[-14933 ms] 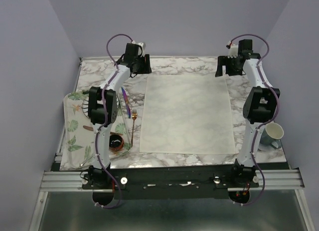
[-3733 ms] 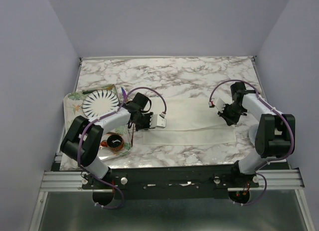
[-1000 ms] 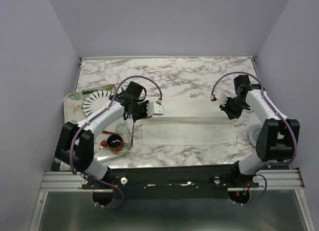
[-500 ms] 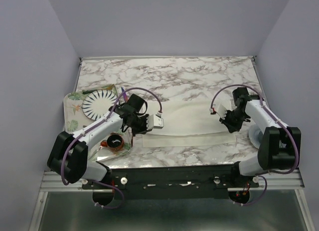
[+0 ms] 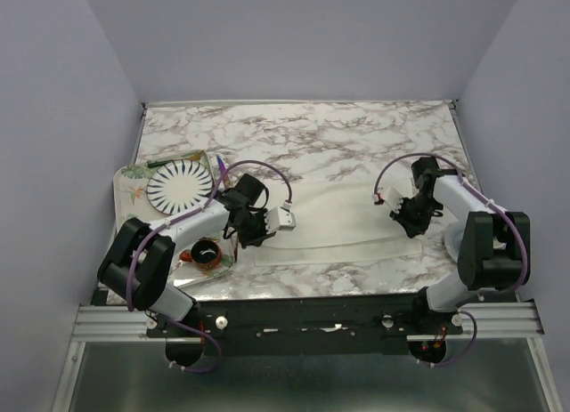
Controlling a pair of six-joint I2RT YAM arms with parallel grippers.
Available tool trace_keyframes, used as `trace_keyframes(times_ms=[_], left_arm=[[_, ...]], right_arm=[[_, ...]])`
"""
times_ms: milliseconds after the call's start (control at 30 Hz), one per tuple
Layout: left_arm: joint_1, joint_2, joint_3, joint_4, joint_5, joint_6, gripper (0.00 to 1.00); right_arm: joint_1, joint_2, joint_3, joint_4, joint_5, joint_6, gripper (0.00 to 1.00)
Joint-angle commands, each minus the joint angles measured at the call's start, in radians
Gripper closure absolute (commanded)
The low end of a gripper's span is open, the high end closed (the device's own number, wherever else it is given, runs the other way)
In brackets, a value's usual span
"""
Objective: Fold the napkin into a case and place the utensils inside
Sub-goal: Fold and flatten the napkin at the center of the board.
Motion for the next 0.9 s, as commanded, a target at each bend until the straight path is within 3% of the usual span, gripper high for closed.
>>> trace_keyframes(times_ms=[0,233,400,700,867], left_arm=[[-0.003,-0.041,0.079,-0.066,-0.018,-0.003,1.0],[-0.009,-0.155,0.143,-0.215,0.027,0.031,1.0],[-0.047,-0.204,0.105,-0.284,0.07,0.029,1.0],[-0.095,-0.108,-0.065,-0.103,-0.004,-0.018,1.0],[-0.096,0.009,-0.039,-0.049,-0.066,-0.059,1.0]], right_arm=[[0.002,-0.038,0.101,-0.065,0.005,0.001,0.99],[-0.006,-0.162,0.084,-0.156,0.006,-0.057,0.99],[-0.006,-0.199,0.004,-0.142,0.013,-0.073,0.99],[-0.004,-0.064,-0.06,0.008,0.042,-0.041,0.99],[-0.004,0.005,-0.052,0.044,0.057,-0.016,0.99]])
